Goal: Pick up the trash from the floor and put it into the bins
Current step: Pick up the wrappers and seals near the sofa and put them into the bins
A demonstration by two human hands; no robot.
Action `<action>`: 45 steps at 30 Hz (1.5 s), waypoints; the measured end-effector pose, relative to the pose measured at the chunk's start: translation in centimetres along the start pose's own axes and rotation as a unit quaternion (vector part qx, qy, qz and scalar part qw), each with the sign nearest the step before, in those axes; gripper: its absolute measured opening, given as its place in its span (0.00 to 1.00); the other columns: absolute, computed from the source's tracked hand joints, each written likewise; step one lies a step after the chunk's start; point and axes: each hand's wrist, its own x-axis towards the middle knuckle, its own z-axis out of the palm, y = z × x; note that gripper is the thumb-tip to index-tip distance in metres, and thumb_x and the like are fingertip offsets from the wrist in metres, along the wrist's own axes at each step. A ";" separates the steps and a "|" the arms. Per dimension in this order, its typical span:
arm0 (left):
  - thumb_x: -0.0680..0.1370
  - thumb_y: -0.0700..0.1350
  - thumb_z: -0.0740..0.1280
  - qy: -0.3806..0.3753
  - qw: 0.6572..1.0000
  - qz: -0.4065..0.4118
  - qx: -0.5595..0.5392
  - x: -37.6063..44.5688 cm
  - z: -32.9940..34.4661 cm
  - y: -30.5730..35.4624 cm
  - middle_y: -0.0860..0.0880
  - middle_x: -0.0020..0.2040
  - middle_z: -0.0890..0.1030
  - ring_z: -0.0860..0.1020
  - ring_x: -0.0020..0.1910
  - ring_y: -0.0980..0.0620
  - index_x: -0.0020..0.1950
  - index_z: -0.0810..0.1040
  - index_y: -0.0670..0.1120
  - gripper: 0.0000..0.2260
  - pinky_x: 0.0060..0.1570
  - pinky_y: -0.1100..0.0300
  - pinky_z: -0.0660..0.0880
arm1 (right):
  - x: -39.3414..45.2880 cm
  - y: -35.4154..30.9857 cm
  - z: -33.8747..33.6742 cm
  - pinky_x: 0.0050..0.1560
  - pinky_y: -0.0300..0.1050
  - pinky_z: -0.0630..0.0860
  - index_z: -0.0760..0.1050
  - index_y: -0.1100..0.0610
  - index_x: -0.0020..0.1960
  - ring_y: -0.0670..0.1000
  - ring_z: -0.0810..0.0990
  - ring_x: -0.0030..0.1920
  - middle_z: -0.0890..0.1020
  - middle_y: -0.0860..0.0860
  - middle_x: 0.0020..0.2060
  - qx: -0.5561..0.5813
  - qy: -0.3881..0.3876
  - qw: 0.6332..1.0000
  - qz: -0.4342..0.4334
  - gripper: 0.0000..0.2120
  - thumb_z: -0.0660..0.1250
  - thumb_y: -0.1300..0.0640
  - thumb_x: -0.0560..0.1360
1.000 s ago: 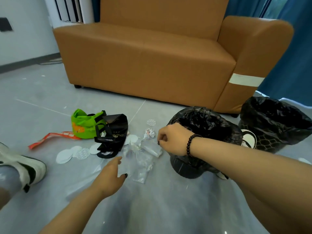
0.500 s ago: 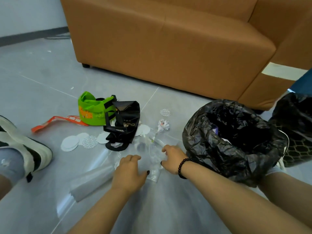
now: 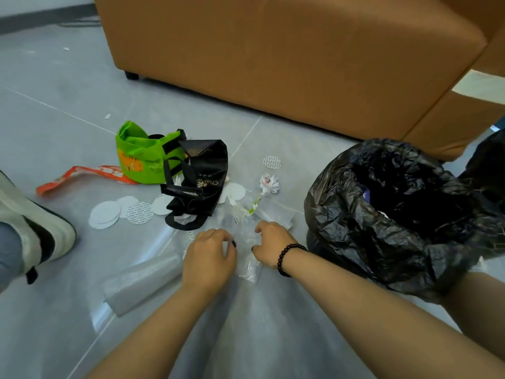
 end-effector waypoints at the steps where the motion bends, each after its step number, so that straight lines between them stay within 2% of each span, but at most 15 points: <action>1: 0.75 0.45 0.66 -0.001 1.000 -0.010 -0.027 0.0 -0.6 0.2 0.51 0.47 0.81 0.77 0.51 0.50 0.47 0.80 0.48 0.04 0.48 0.54 0.75 | -0.3 0.0 -0.4 0.61 0.46 0.72 0.64 0.56 0.70 0.55 0.72 0.63 0.69 0.55 0.67 0.000 0.000 1.000 -0.003 0.25 0.64 0.56 0.75; 7: 0.75 0.42 0.68 -0.010 0.983 -0.025 -0.184 0.7 -5.8 4.9 0.56 0.40 0.81 0.79 0.41 0.60 0.43 0.79 0.48 0.02 0.40 0.67 0.72 | -3.2 -1.2 -3.8 0.60 0.43 0.71 0.66 0.55 0.69 0.53 0.73 0.63 0.73 0.53 0.64 0.046 0.034 0.998 -0.032 0.24 0.66 0.55 0.74; 12: 0.74 0.40 0.69 -0.040 0.947 -0.019 -0.317 1.2 -11.6 9.9 0.50 0.40 0.83 0.81 0.40 0.51 0.40 0.78 0.50 0.06 0.43 0.58 0.78 | -7.9 -2.9 -8.8 0.59 0.40 0.69 0.63 0.56 0.71 0.52 0.72 0.64 0.74 0.53 0.64 0.011 0.067 0.994 -0.090 0.25 0.65 0.54 0.76; 15: 0.76 0.37 0.67 -0.088 0.928 -0.007 -0.363 1.0 -15.5 12.7 0.43 0.45 0.83 0.82 0.47 0.45 0.40 0.77 0.47 0.07 0.50 0.51 0.80 | -11.3 -3.7 -12.6 0.55 0.39 0.70 0.62 0.56 0.72 0.52 0.74 0.61 0.74 0.52 0.63 -0.039 0.080 0.988 -0.129 0.26 0.64 0.54 0.76; 20: 0.79 0.36 0.63 -0.132 0.924 0.037 -0.357 0.1 -21.8 16.5 0.44 0.52 0.84 0.82 0.52 0.49 0.44 0.72 0.45 0.06 0.50 0.50 0.80 | -16.3 -3.8 -17.9 0.52 0.44 0.76 0.57 0.55 0.73 0.51 0.77 0.55 0.73 0.52 0.62 -0.081 0.112 0.980 -0.143 0.30 0.65 0.52 0.76; 23: 0.80 0.36 0.62 -0.159 0.925 0.065 -0.340 -1.6 -24.4 17.8 0.47 0.50 0.85 0.83 0.51 0.52 0.46 0.72 0.44 0.05 0.34 0.64 0.77 | -19.1 -3.3 -20.1 0.52 0.44 0.74 0.55 0.54 0.74 0.51 0.76 0.55 0.72 0.52 0.63 -0.068 0.153 0.975 -0.147 0.33 0.66 0.51 0.75; 24: 0.80 0.35 0.62 -0.170 0.923 0.068 -0.338 -2.2 -24.9 18.0 0.47 0.50 0.85 0.83 0.51 0.52 0.46 0.72 0.44 0.05 0.34 0.64 0.77 | -19.8 -3.0 -20.5 0.52 0.42 0.73 0.54 0.54 0.74 0.51 0.76 0.56 0.71 0.51 0.64 -0.054 0.171 0.973 -0.146 0.34 0.67 0.50 0.75; 27: 0.79 0.35 0.62 -0.204 0.917 0.070 -0.337 -4.0 -25.9 18.1 0.45 0.52 0.85 0.83 0.51 0.50 0.50 0.73 0.41 0.02 0.48 0.55 0.80 | -21.2 -2.2 -20.7 0.52 0.43 0.75 0.53 0.51 0.74 0.48 0.76 0.56 0.70 0.48 0.64 0.041 0.188 0.971 -0.145 0.36 0.68 0.48 0.73; 31: 0.78 0.34 0.62 -0.237 0.914 0.062 -0.324 -4.6 -26.2 17.8 0.45 0.51 0.85 0.83 0.47 0.53 0.50 0.74 0.41 0.04 0.50 0.56 0.79 | -21.3 -2.4 -20.5 0.57 0.46 0.76 0.56 0.50 0.74 0.47 0.75 0.59 0.70 0.45 0.62 0.173 0.123 0.967 -0.142 0.39 0.71 0.46 0.69; 32: 0.78 0.34 0.62 -0.241 0.913 0.060 -0.323 -4.4 -26.2 17.8 0.45 0.50 0.85 0.83 0.46 0.53 0.51 0.74 0.41 0.04 0.51 0.55 0.78 | -21.1 -2.8 -20.5 0.57 0.43 0.75 0.58 0.50 0.73 0.47 0.75 0.58 0.71 0.45 0.61 0.186 0.119 0.965 -0.144 0.37 0.71 0.47 0.69; 34: 0.78 0.35 0.63 -0.238 0.912 0.053 -0.329 -3.8 -26.2 17.8 0.44 0.50 0.85 0.83 0.48 0.50 0.53 0.74 0.39 0.05 0.54 0.52 0.77 | -20.9 -3.7 -20.6 0.47 0.33 0.74 0.67 0.52 0.68 0.44 0.79 0.52 0.77 0.47 0.57 0.219 0.130 0.953 -0.163 0.28 0.72 0.52 0.71; 37: 0.77 0.36 0.66 -0.200 0.920 0.044 -0.334 -2.9 -25.9 17.6 0.44 0.50 0.85 0.83 0.50 0.45 0.51 0.75 0.41 0.05 0.55 0.50 0.77 | -20.8 -4.4 -20.2 0.26 0.32 0.74 0.78 0.62 0.54 0.41 0.81 0.30 0.83 0.49 0.35 0.294 0.142 0.926 -0.191 0.09 0.68 0.66 0.74; 39: 0.75 0.37 0.69 -0.137 0.941 0.037 -0.309 -2.2 -25.6 17.3 0.47 0.51 0.83 0.82 0.50 0.45 0.52 0.75 0.46 0.08 0.57 0.48 0.77 | -20.3 -4.4 -20.1 0.30 0.41 0.80 0.80 0.63 0.48 0.44 0.82 0.29 0.83 0.46 0.30 0.291 0.158 0.924 -0.191 0.07 0.65 0.69 0.74; 41: 0.74 0.37 0.70 -0.103 0.950 0.029 -0.294 -1.8 -25.4 17.1 0.51 0.52 0.81 0.81 0.54 0.45 0.54 0.74 0.50 0.13 0.59 0.47 0.76 | -19.7 -4.4 -20.3 0.38 0.47 0.82 0.81 0.61 0.46 0.48 0.84 0.33 0.85 0.48 0.33 0.299 0.173 0.919 -0.191 0.07 0.66 0.69 0.74; 45: 0.74 0.38 0.70 -0.149 0.949 0.047 -0.275 -1.6 -25.2 17.2 0.54 0.48 0.85 0.81 0.46 0.55 0.53 0.72 0.52 0.14 0.54 0.53 0.76 | -18.8 -4.3 -20.9 0.36 0.38 0.81 0.81 0.61 0.45 0.50 0.85 0.36 0.85 0.52 0.38 0.343 0.201 0.897 -0.192 0.05 0.67 0.68 0.74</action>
